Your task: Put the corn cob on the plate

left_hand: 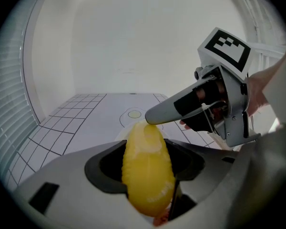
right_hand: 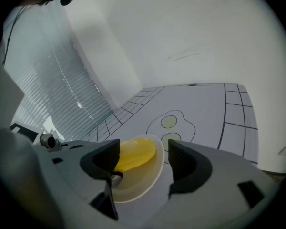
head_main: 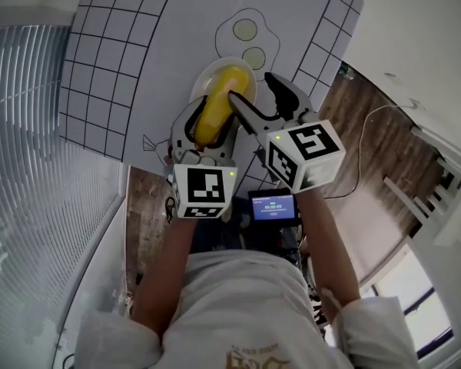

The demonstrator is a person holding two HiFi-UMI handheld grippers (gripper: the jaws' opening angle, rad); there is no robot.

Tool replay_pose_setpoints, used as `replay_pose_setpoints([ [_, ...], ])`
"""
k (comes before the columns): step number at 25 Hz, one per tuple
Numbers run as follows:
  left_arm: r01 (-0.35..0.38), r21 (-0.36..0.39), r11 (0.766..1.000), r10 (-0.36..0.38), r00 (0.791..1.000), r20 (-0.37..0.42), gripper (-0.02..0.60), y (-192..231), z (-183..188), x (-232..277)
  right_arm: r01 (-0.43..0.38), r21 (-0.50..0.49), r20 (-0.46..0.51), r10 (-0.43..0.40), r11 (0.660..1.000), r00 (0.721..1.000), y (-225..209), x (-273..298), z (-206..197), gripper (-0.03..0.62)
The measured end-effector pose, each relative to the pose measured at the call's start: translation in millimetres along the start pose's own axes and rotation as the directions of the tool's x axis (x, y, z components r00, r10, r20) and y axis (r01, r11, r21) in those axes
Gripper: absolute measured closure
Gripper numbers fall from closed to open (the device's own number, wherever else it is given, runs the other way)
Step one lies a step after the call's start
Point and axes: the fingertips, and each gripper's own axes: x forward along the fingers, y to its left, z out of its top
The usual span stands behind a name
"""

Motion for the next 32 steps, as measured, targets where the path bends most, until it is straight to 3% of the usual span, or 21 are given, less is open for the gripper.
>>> replay_pose_setpoints([
  [19, 0.013, -0.002, 1.000, -0.013, 0.998, -0.062, 0.333, -0.2, -29.5, 14.9, -0.019, -0.031, -0.048, 0.017, 0.999, 0.999, 0.2, 11.3, -13.3, 0.235],
  [26, 0.001, 0.092, 0.996, 0.005, 0.998, -0.060, 0.333, -5.0, -31.4, 17.8, -0.017, -0.006, -0.059, 0.016, 1.000, 0.998, -5.5, 10.6, -15.3, 0.223],
  [32, 0.011, 0.092, 0.996, -0.008, 0.999, -0.036, 0.323, -6.6, -29.5, 16.4, -0.007, 0.029, -0.056, 0.009, 1.000, 0.998, -8.1, 10.7, -16.1, 0.217],
])
